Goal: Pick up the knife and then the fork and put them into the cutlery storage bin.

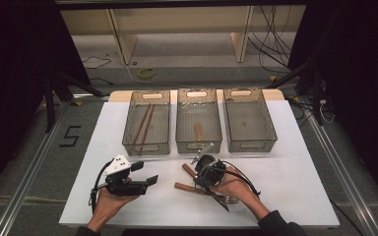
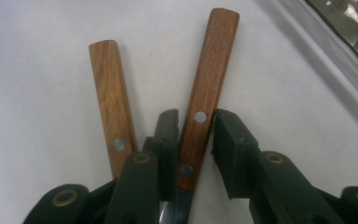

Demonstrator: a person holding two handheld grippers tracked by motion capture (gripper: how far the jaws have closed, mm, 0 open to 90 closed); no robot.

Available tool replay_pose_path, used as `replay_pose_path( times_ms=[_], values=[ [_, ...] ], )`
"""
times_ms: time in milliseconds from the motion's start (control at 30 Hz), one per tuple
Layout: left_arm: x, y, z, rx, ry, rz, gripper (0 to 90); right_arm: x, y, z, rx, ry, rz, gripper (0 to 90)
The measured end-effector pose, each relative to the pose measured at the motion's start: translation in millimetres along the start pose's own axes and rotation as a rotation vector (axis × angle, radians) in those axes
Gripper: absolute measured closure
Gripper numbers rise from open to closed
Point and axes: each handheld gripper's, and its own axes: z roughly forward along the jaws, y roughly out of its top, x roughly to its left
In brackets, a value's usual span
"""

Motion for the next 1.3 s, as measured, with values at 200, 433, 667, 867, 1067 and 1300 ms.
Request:
replay_pose_path(
  times_ms=[200, 433, 667, 867, 1067, 1300],
  values=[
    [-0.3, 0.0, -0.1, -0.001, -0.002, 0.0, 21.2, 2.8, 0.7, -1.3, 0.025, -0.019, -0.014, 77.0],
    [-0.3, -0.1, 0.2, 0.002, -0.006, 0.003, 21.2, 4.0, 0.9, -1.9, 0.028, -0.029, -0.031, 77.2],
    [-0.4, -0.1, 0.2, 0.002, -0.007, 0.004, 21.3, -1.4, -1.1, -5.5, 0.007, -0.022, -0.005, 77.3],
    [-0.3, 0.0, -0.1, 0.003, -0.006, 0.005, 21.3, -8.4, -4.9, -9.9, 0.043, -0.041, -0.001, 77.1],
    [-0.6, 0.0, 0.2, 0.004, -0.007, 0.006, 21.2, -11.2, -4.3, -8.8, 0.075, -0.03, 0.018, 76.8],
    [-1.4, 0.0, 0.7, 0.005, -0.008, 0.007, 21.3, -12.3, 0.3, -7.4, 0.112, -0.025, 0.026, 76.3]
  ],
)
